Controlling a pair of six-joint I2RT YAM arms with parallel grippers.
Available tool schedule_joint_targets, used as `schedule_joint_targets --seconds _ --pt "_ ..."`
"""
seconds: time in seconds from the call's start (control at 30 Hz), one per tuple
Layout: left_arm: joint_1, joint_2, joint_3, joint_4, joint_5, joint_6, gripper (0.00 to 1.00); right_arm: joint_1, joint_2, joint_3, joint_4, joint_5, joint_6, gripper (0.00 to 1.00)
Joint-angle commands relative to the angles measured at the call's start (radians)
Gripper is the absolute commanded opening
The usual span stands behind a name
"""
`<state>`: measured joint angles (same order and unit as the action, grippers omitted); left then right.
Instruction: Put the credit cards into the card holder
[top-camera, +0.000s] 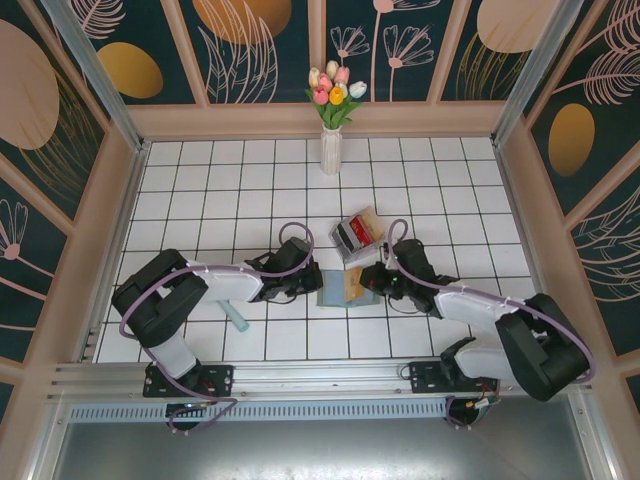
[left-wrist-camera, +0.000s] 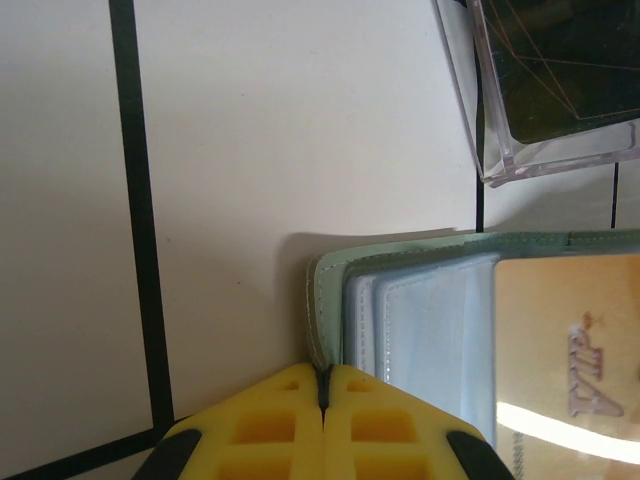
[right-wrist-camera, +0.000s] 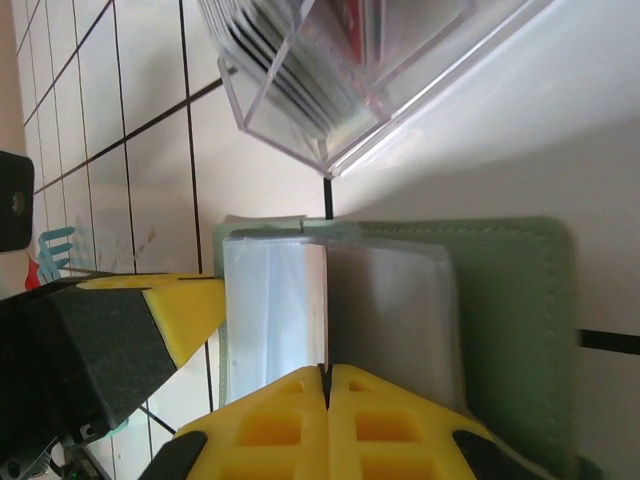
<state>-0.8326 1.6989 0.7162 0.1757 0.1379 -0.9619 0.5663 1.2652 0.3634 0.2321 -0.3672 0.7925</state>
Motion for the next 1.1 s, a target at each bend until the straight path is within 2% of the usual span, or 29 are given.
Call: schedule_joint_targets --seconds 0.0,0.17,0.37,0.5,0.63,0.83,1.07 --pt "-0.005 0.021 -0.020 -0.050 -0.004 -0.004 0.00 0.042 0.057 0.004 0.047 0.028 0.026 0.00" --pt "-0.006 0.021 -0.020 -0.051 -0.004 -0.004 0.00 0.091 0.081 0.049 -0.021 0.117 0.008 0.00" --pt "-0.005 0.021 -0.021 -0.051 -0.006 -0.005 0.00 0.080 -0.091 0.040 -0.058 0.170 -0.019 0.00" --pt "-0.005 0.021 -0.022 -0.050 -0.004 -0.005 0.00 0.075 -0.130 0.006 -0.043 0.167 -0.024 0.00" --pt "-0.005 0.021 -0.022 -0.045 0.000 -0.008 0.00 0.080 -0.079 -0.006 -0.012 0.146 0.006 0.00" --pt "-0.006 0.021 -0.024 -0.038 0.003 -0.014 0.00 0.097 -0.053 -0.015 -0.028 0.213 0.036 0.00" --pt "-0.006 0.021 -0.014 -0.038 0.009 -0.011 0.00 0.136 0.070 0.014 0.061 0.142 0.044 0.00"
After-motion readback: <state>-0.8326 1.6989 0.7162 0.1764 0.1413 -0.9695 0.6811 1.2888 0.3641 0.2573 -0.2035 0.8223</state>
